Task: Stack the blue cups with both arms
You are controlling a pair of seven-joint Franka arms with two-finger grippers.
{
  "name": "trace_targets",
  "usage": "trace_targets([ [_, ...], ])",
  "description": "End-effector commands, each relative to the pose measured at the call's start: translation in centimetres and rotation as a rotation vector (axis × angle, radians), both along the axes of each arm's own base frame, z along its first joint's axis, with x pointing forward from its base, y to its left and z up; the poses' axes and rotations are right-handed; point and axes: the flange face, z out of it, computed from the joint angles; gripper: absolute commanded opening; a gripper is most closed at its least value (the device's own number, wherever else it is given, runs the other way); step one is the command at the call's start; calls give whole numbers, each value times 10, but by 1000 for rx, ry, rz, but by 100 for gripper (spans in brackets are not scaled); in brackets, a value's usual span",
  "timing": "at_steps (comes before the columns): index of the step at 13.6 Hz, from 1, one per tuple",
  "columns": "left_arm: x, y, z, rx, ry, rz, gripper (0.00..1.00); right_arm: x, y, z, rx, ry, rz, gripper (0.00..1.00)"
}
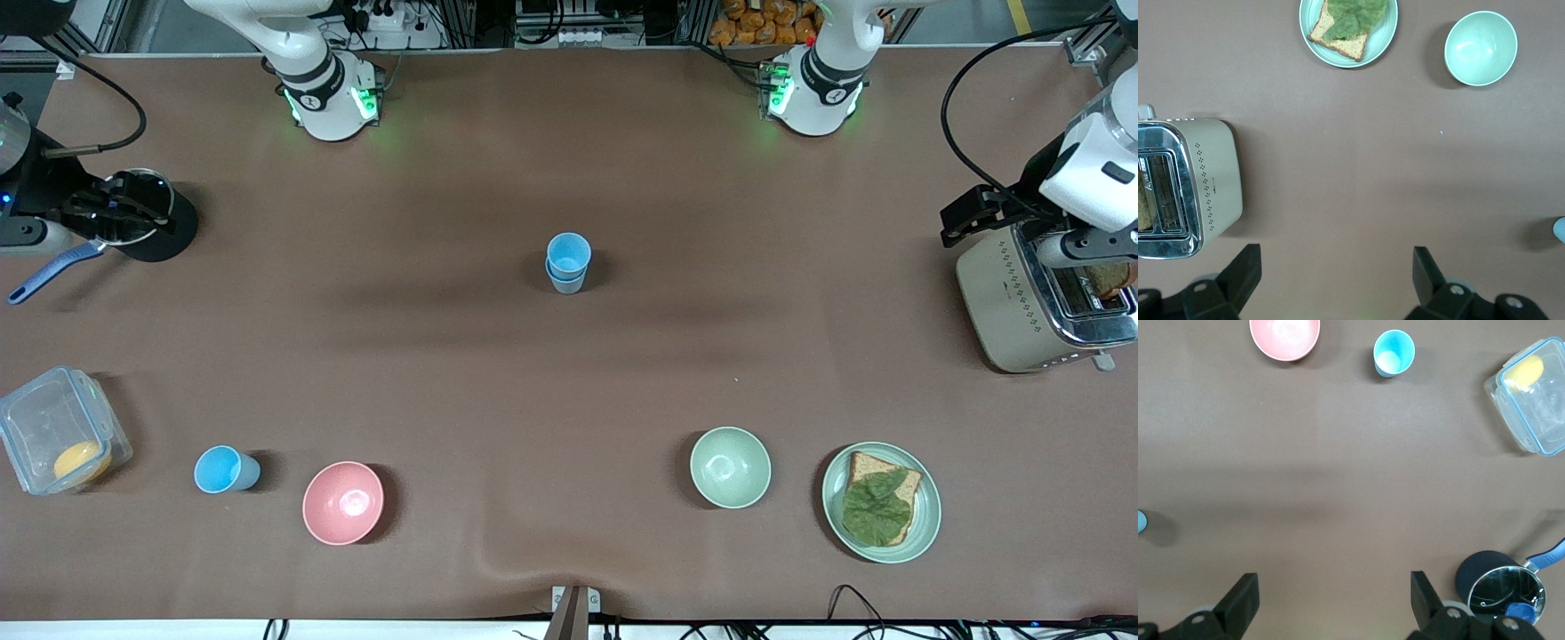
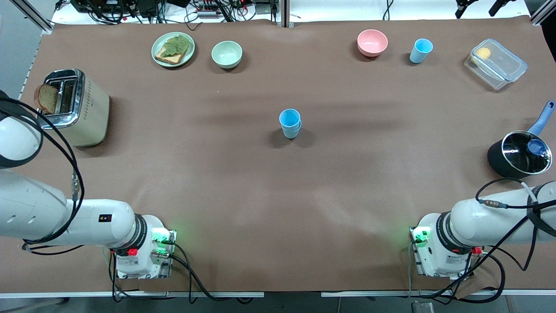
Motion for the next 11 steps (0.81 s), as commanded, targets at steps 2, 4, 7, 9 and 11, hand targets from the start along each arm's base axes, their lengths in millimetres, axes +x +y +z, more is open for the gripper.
trace_targets([
  [2, -3, 1, 8, -14, 6, -19, 100, 3, -2, 8, -2, -8, -4, 100],
  [4, -3, 3, 8, -16, 6, -16, 100, 4, -2, 7, -2, -8, -4, 100],
  [7, -1, 2, 14, -17, -9, -10, 100, 5, -2, 7, -2, -15, -4, 100],
  [9, -1, 0, 20, -19, -22, -10, 100, 3, -2, 9, 0, -13, -4, 100],
  [11, -1, 2, 20, -19, -22, -7, 100, 2, -4, 8, -2, -10, -6, 100],
])
